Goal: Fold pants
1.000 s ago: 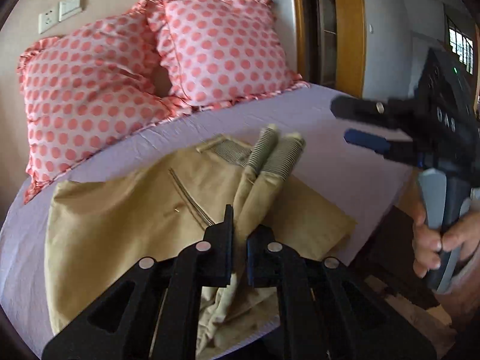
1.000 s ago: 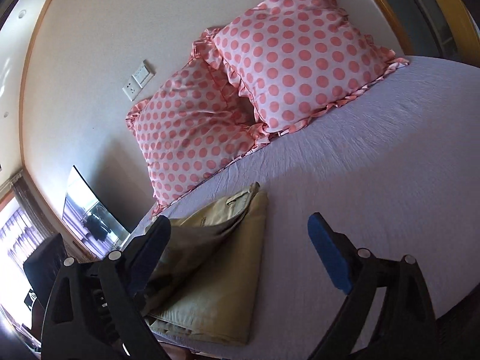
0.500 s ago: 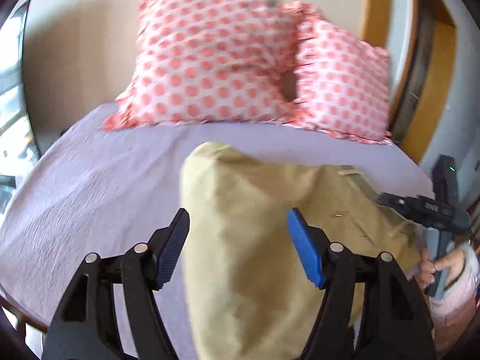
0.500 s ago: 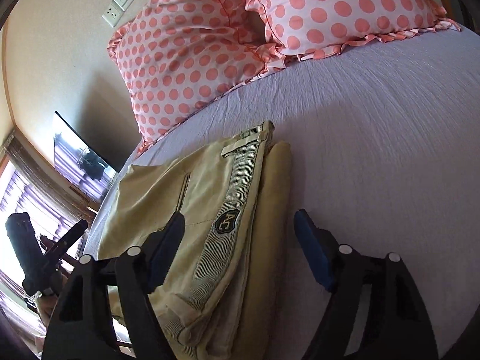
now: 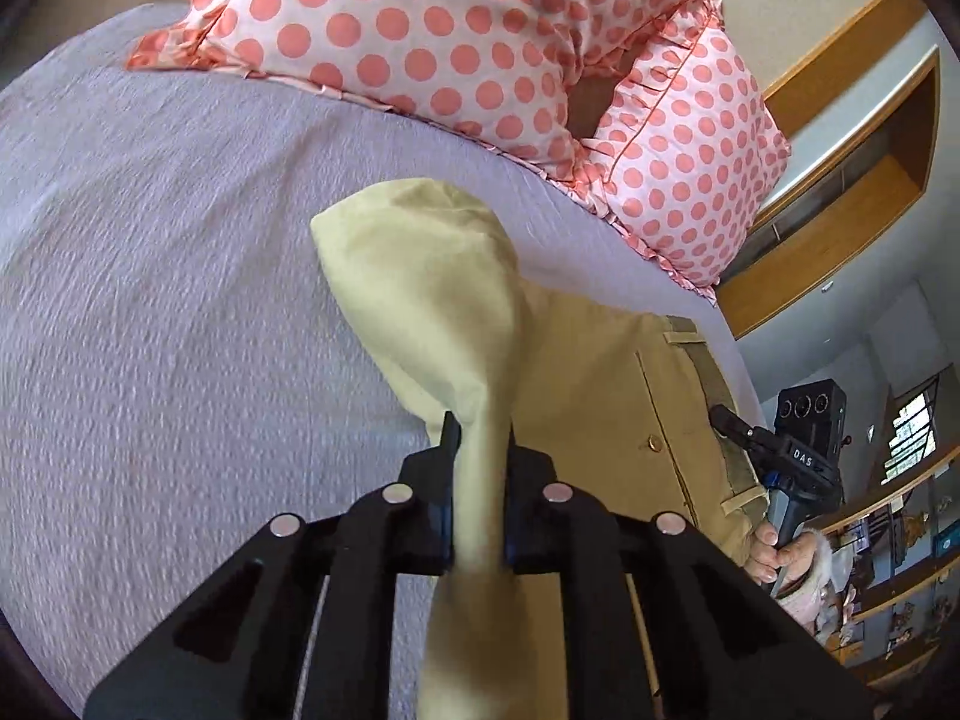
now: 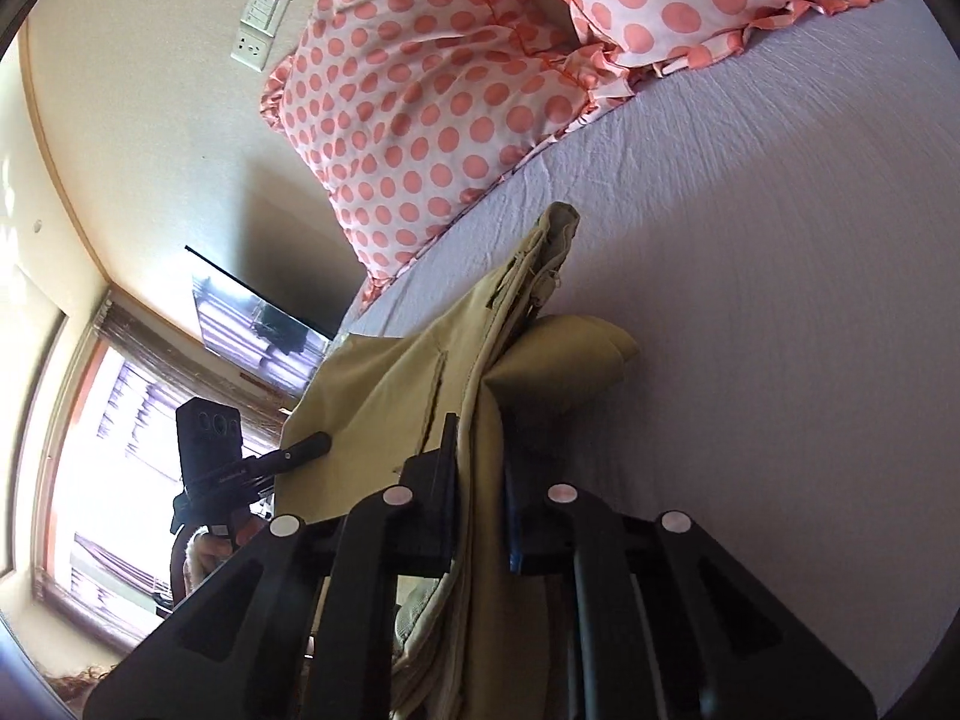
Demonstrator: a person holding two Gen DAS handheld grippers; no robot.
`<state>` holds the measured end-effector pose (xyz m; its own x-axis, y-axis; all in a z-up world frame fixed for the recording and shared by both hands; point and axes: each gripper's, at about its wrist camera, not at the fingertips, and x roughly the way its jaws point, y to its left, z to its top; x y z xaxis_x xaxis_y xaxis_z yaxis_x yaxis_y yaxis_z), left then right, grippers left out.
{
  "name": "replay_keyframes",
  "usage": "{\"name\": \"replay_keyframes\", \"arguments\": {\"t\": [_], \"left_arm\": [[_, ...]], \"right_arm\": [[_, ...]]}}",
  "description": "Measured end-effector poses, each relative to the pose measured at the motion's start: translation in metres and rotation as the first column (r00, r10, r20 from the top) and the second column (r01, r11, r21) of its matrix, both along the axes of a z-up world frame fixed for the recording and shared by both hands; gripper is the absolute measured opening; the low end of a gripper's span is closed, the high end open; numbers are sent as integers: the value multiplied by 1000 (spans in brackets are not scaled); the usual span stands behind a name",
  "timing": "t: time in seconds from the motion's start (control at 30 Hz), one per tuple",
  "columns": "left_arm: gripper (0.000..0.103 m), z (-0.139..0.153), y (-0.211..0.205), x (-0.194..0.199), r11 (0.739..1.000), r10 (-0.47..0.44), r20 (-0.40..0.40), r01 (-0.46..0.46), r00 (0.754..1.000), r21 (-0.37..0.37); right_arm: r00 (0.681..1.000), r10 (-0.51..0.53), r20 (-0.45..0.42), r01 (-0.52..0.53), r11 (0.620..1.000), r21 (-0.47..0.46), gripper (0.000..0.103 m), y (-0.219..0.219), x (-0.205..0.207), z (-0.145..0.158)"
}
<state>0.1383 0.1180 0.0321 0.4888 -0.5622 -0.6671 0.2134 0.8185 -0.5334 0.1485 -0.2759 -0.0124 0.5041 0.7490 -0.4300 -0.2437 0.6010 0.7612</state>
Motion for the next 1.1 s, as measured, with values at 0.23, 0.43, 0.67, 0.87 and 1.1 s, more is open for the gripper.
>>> {"name": "replay_keyframes", "arguments": {"t": [0.23,0.43,0.67,0.87,1.1], "left_arm": [[9,50,-33,48,989,-9,200,-21,980,146],[21,17,-41,138,946,137,130,-169,982,275],[52,37,-21,67,923,171,277,-252,946,290],[79,26,-52,23,970,32,201,-80,979,232],[101,1,-65,-7,901,117,186,-184,975,394]], "right_arm": [[993,-58,103,59,998,-9,11,-6,53,39],[969,-245,36,248,951,-186,16,-21,113,24],[962,-233,141,262,931,-254,54,-13,54,35],[988,-123,97,145,951,-273,80,31,30,26],[958,-239,160,287,827,-483,102,55,-30,28]]}}
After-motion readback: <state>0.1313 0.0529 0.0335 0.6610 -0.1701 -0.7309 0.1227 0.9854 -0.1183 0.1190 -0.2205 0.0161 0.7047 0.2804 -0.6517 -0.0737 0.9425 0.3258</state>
